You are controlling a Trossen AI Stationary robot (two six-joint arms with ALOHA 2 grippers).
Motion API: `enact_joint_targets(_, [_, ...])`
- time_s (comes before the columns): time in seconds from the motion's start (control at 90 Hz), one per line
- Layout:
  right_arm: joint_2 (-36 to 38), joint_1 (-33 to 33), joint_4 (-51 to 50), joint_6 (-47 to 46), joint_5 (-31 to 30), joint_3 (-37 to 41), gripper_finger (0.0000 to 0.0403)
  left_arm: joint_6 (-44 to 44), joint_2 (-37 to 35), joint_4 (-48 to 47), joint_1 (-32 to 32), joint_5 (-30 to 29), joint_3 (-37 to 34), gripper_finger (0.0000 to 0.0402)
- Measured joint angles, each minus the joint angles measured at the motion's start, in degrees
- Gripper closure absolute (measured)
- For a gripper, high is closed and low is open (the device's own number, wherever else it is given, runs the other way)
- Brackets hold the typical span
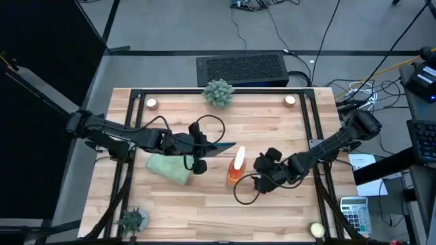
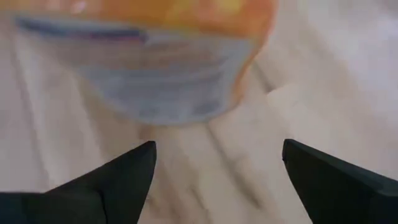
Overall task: Apply microfiber cloth
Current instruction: Spray the back of the blue tablet using the orange spray bottle
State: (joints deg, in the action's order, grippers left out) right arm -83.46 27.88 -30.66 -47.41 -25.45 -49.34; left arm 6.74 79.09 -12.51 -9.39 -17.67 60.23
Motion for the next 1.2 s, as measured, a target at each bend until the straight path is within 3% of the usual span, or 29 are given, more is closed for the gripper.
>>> enact_joint_targets(0.3, [-0.3, -0.1, -0.7, -1.1, -0.5, 0.0, 0.0007, 0.0, 0.0, 0.0, 0.0, 0.0, 0.0, 0.0391])
enact_joint_targets(0.5, [1.7, -0.4, 1.4, -8.0, 7.2, -3.3, 0.0026, -0.1, 0.0, 0.0, 0.2, 0.0, 0.0, 0.0391])
enact_joint_targets(0.589, [3.7, 2.6, 2.9, -3.9, 1.8, -5.9, 0.0029, -0.1, 0.0, 0.0, 0.4, 0.0, 0.0, 0.0391])
enact_joint_targets(0.744, [6.0, 7.8, 3.2, 1.4, -19.6, -7.3, 0.0029, 0.1, 0.0, 0.3, 0.5, 0.0, 0.0, 0.0391])
enact_joint_targets(0.933, [2.5, 9.9, 5.5, 2.1, -32.0, -7.2, 0.0029, 0.3, 0.0, 1.6, 0.5, 0.5, 0.0, 0.0391])
enact_joint_targets(1.011, [0.3, 9.5, 9.6, 6.0, -34.8, -7.1, 0.0030, 0.3, 0.0, 2.5, 0.6, 1.1, 0.1, 0.0391])
enact_joint_targets(1.2, [-1.0, 7.4, 18.6, 16.4, -34.6, -7.1, 0.0030, 0.3, 0.0, 3.1, 0.8, 1.2, 0.1, 0.0391])
